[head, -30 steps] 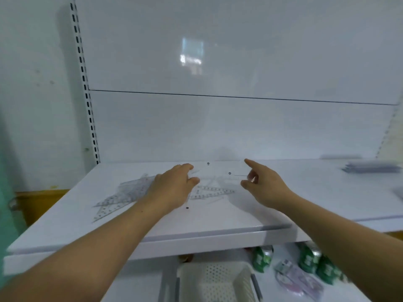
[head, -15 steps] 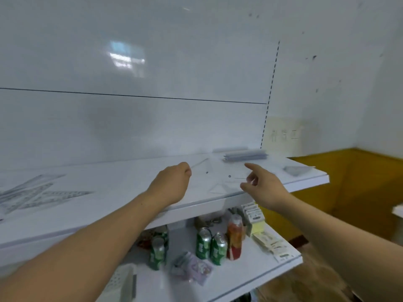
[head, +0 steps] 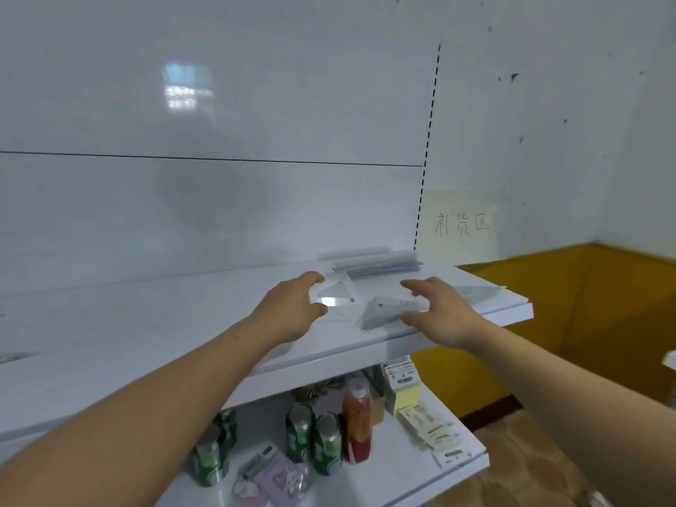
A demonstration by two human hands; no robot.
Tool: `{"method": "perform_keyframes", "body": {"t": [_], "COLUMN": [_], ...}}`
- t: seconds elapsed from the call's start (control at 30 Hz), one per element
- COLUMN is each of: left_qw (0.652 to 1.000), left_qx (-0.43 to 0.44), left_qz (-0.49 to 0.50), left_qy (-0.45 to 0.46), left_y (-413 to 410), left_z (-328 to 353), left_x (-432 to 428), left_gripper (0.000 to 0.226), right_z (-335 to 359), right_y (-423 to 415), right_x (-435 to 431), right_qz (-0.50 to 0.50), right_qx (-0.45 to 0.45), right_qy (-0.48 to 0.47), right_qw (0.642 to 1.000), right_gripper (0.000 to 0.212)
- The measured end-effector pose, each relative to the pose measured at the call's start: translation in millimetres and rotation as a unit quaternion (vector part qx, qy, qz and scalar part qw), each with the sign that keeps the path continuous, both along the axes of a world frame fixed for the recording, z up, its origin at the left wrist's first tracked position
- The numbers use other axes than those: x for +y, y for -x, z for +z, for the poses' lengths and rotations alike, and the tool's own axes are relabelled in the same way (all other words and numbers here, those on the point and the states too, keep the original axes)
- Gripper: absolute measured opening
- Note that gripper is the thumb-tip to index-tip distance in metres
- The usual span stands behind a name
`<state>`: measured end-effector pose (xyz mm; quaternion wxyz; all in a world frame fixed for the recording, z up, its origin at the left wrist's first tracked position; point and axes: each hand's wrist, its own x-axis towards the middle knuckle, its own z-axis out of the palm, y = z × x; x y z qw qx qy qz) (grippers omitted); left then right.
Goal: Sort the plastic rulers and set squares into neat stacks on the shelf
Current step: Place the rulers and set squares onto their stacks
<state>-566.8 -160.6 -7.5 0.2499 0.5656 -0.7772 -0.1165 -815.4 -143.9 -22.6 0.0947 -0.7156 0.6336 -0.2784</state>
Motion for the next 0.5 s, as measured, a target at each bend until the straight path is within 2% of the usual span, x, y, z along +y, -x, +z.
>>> {"method": "perform_keyframes", "body": {"t": [0.13,0.37,0.43,0.5], "left_qw": [1.0,0.999,0.998,0.997], "left_qx": [0.015,0.012,0.035,0.052], "left_qz": [0.013,0.038,0.046,0.05], "left_qy": [-0.003,-0.013,-0.011,0.004], "left_y": [6.4,31.3,42.7,57.9], "left_z": [-0.5,-5.6,-2.7,1.1], "left_x": [-32.8,-51.8,-51.0,-47.5], "left_gripper": [0.047,0.048,0.048,0.047], "right_z": [4.9,6.0,11.0,17.7], "right_y": [5.3,16.0,21.2,26.6], "right_x": [-36.0,-71.5,-75.7,-78.5], "right_qz": [0.051,0.124,0.147,0.165], "right_qx": [0.038,0.101,0.084,0.029], "right_qy": [-0.08,-0.131,-0.124,-0.089], "right_qw": [0.995,0.978,0.978,0.982], "right_gripper": [0.059,0.06,0.065,0.064]}}
